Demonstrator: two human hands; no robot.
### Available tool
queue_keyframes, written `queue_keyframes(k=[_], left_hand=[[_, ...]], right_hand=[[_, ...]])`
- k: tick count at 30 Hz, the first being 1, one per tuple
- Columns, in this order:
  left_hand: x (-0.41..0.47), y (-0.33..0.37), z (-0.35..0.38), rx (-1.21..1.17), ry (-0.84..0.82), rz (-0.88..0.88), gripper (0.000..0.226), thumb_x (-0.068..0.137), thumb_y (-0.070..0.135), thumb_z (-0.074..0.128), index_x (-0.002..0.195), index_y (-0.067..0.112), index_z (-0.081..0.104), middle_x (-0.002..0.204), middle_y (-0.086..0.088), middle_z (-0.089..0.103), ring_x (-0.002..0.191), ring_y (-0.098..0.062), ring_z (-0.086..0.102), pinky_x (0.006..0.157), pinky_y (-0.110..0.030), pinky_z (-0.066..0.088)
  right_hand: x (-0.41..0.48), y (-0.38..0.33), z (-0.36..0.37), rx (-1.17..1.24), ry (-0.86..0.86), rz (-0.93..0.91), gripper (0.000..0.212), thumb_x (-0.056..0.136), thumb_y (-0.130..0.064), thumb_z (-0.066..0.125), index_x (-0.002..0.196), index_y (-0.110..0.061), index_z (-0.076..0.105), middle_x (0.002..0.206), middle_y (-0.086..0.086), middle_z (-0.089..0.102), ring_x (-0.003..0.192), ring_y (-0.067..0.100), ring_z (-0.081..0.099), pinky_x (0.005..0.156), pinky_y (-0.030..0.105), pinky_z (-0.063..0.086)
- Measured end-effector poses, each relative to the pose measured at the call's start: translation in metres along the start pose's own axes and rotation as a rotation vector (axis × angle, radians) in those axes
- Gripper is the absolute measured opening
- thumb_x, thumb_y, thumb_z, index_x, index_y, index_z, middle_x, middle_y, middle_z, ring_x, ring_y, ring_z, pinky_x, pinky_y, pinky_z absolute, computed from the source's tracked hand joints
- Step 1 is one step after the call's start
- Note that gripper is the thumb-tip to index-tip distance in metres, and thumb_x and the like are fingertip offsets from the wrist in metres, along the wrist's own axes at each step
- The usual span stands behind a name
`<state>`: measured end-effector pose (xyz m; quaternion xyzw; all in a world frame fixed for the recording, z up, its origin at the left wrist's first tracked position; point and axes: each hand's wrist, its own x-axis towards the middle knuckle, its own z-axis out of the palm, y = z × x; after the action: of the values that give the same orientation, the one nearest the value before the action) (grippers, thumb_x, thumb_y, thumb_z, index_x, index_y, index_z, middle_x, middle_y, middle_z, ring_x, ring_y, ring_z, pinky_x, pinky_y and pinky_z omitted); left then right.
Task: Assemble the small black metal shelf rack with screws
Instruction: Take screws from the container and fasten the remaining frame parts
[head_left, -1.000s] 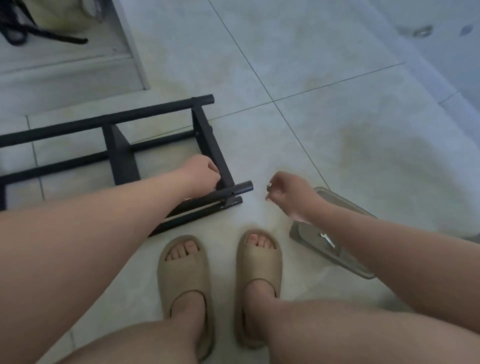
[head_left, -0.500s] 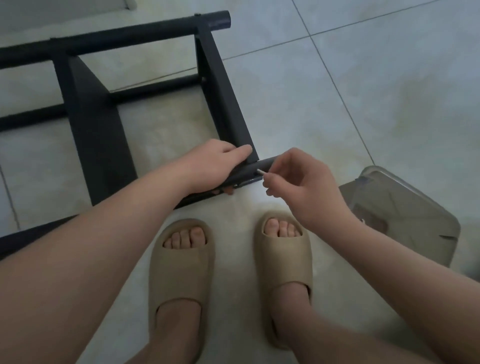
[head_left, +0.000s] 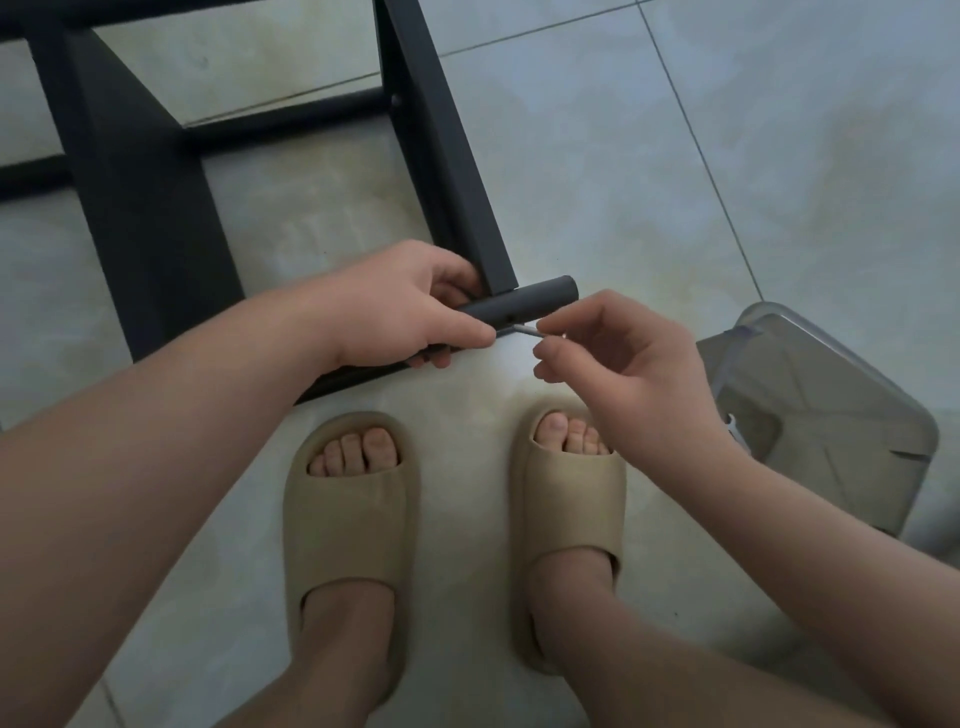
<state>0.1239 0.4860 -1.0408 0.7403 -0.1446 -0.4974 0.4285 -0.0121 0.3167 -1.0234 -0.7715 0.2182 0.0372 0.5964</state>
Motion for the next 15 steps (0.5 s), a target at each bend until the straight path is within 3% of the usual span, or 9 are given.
queue_keyframes(k=[3,9,12,15], left_hand=[[-0.0014,0.0002,0.0015,0.035,0.011,0.022,0.022,0.09,0.017,0.072,0.112,0.017,0.069,0.086,0.0,0.072,0.059,-0.011,0.061,0.057,-0.028,0.048],[-0.002,0.0004,0.0029,0.09,0.047,0.039,0.022,0.091,0.02,0.071,0.112,0.015,0.068,0.091,0.004,0.073,0.056,-0.007,0.061,0.052,-0.019,0.048],[-0.0013,-0.0002,0.0032,0.091,0.054,0.04,0.022,0.09,0.021,0.071,0.112,0.016,0.068,0.094,0.003,0.073,0.056,-0.008,0.062,0.052,-0.019,0.047],[-0.0008,-0.0007,0.0029,0.074,0.056,0.042,0.023,0.09,0.02,0.072,0.111,0.015,0.068,0.092,0.004,0.073,0.056,-0.008,0.063,0.051,-0.018,0.046]], right_hand=[[-0.0036,0.0028,-0.0002,0.042,0.0,-0.023,0.013,0.087,-0.01,0.066,0.093,-0.02,0.071,0.085,0.002,0.075,0.08,0.015,0.075,0.081,0.037,0.061],[-0.0042,0.0034,0.0043,0.0,0.005,-0.062,0.015,0.089,-0.014,0.065,0.097,-0.026,0.071,0.087,-0.003,0.075,0.084,0.014,0.075,0.082,0.045,0.06],[-0.005,0.0035,0.0035,-0.096,-0.004,-0.081,0.022,0.092,-0.013,0.069,0.096,-0.034,0.07,0.084,-0.007,0.074,0.083,0.012,0.074,0.072,0.044,0.059],[-0.0057,0.005,0.0033,-0.23,-0.007,-0.166,0.019,0.092,-0.007,0.07,0.097,-0.025,0.073,0.079,-0.009,0.073,0.08,0.005,0.072,0.066,0.023,0.056]])
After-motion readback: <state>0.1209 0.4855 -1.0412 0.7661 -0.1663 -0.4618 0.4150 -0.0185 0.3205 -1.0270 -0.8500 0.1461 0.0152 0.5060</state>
